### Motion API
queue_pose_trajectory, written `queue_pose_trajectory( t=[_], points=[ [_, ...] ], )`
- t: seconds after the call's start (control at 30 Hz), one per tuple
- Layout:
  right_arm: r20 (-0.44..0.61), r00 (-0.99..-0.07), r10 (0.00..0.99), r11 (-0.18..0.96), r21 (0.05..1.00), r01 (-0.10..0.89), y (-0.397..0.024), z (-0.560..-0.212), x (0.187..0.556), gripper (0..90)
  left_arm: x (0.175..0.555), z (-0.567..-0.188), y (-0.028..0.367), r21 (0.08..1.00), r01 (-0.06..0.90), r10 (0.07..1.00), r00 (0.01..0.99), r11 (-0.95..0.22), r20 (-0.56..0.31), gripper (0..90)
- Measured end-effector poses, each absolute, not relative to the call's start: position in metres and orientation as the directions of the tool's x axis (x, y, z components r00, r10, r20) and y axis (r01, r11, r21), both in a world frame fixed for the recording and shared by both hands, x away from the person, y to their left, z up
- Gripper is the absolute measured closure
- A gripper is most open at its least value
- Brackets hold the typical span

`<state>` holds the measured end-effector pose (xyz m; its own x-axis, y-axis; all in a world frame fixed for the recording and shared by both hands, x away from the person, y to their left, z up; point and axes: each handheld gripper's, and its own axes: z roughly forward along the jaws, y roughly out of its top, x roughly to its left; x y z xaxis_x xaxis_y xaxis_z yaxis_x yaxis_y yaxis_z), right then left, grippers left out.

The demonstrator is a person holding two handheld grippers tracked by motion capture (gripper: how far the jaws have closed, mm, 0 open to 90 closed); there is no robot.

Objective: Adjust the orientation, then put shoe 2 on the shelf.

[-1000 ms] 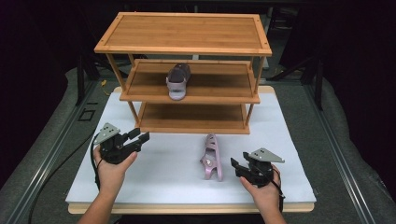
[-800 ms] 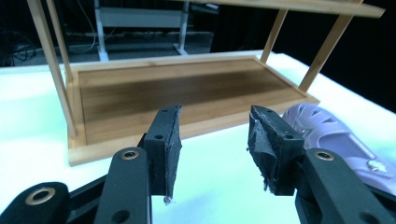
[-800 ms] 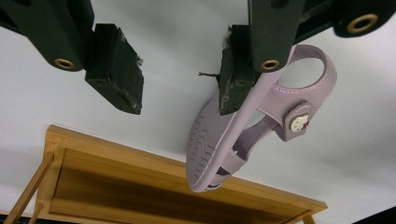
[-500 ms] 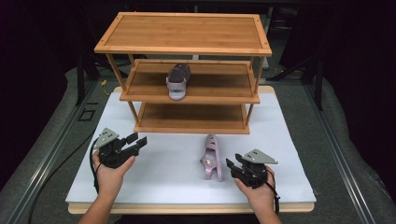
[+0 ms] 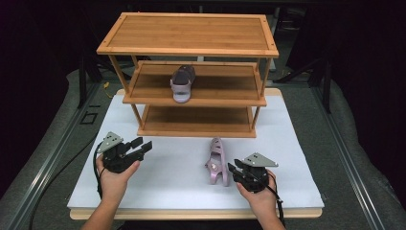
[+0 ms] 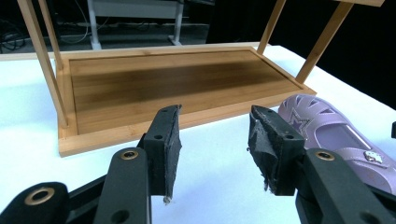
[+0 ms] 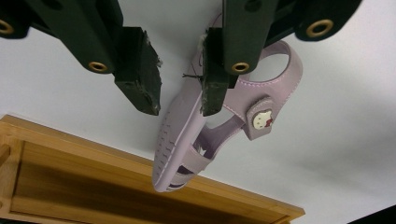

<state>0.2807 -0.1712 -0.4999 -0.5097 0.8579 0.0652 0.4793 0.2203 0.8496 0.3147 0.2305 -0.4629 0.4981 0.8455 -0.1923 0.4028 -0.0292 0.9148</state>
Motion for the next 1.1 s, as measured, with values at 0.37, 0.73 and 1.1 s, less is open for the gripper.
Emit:
queue_pose_trajectory(
  t=[0.37, 0.73, 1.1],
  points=[
    [0.058, -0.523, 0.85, 0.236, 0.846, 0.477, -0.167, -0.502, 0.281, 72.2, 0.316, -0.464, 0.232, 0.91, 0.414, 0.846, 0.495, -0.032, -0.196, 52.9],
    [0.067, -0.546, 0.835, 0.255, 0.833, 0.491, -0.162, -0.505, 0.283, 70.1, 0.317, -0.466, 0.232, 0.907, 0.421, 0.849, 0.489, -0.03, -0.199, 52.9],
    [0.173, -0.467, 0.867, 0.151, 0.802, 0.578, -0.193, -0.511, 0.29, 75.5, 0.318, -0.468, 0.233, 0.905, 0.425, 0.852, 0.484, -0.029, -0.2, 52.8]
  ],
)
